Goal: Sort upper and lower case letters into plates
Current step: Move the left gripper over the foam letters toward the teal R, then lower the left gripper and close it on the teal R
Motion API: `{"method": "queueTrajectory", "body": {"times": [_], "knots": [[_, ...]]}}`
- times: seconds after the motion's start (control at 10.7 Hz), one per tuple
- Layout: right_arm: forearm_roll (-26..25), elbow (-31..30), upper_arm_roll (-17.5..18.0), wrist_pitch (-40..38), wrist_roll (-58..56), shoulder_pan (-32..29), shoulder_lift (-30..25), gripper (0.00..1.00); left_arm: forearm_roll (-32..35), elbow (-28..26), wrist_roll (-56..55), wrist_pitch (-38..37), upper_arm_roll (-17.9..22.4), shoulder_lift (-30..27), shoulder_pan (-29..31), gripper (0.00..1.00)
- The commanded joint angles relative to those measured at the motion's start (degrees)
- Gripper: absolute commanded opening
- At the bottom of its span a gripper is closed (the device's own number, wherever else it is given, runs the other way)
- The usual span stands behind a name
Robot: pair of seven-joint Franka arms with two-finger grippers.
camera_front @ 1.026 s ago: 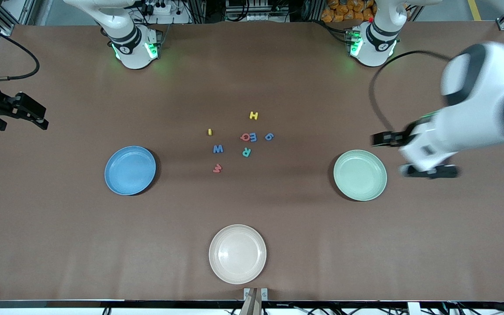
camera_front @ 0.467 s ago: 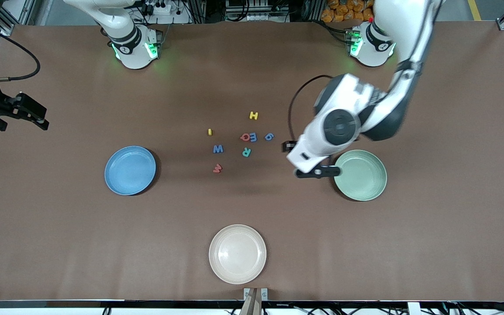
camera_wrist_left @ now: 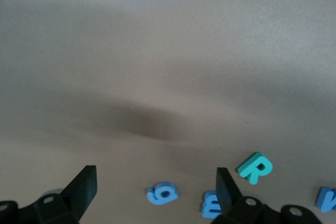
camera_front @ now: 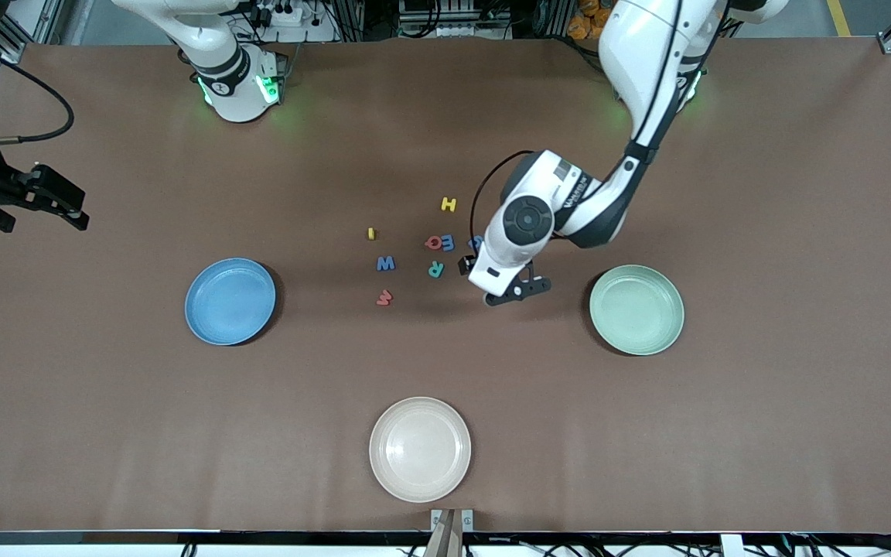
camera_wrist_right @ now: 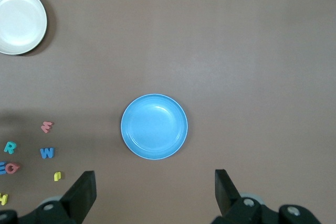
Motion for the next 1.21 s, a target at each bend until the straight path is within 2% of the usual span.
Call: {"method": "queueTrajectory", "body": {"times": [0.0, 0.28, 0.56, 0.75, 1.12], "knots": [[-0.7, -0.6, 0.5, 0.3, -0.5, -0.5, -0.4, 1.00, -1.2, -0.5, -5.5, 3.8, 0.9, -0.4, -2.3, 1.00], [-0.2, -1.3, 0.2, 0.5, -0.4, -1.7, -0.6, 1.00, 1.3, 2.2, -6.9, 11.4, 1.2, 3.1, -4.9, 1.00], [0.0, -3.7, 0.1, 1.2, -0.3, -2.4, -1.9, 1.00, 11.6, 8.1, -5.9, 14.6, 1.1, 8.6, -6.4, 1.00], [0.5, -3.8, 0.1, 1.2, -0.1, -2.4, -1.8, 1.00, 17.8, 9.1, -0.8, 14.6, 1.2, 10.2, -6.2, 1.00], [1.2, -4.4, 0.0, 1.1, -0.2, -2.8, -1.3, 1.00, 18.4, 11.3, 2.2, 14.4, 1.1, 10.2, -6.3, 1.00]]}}
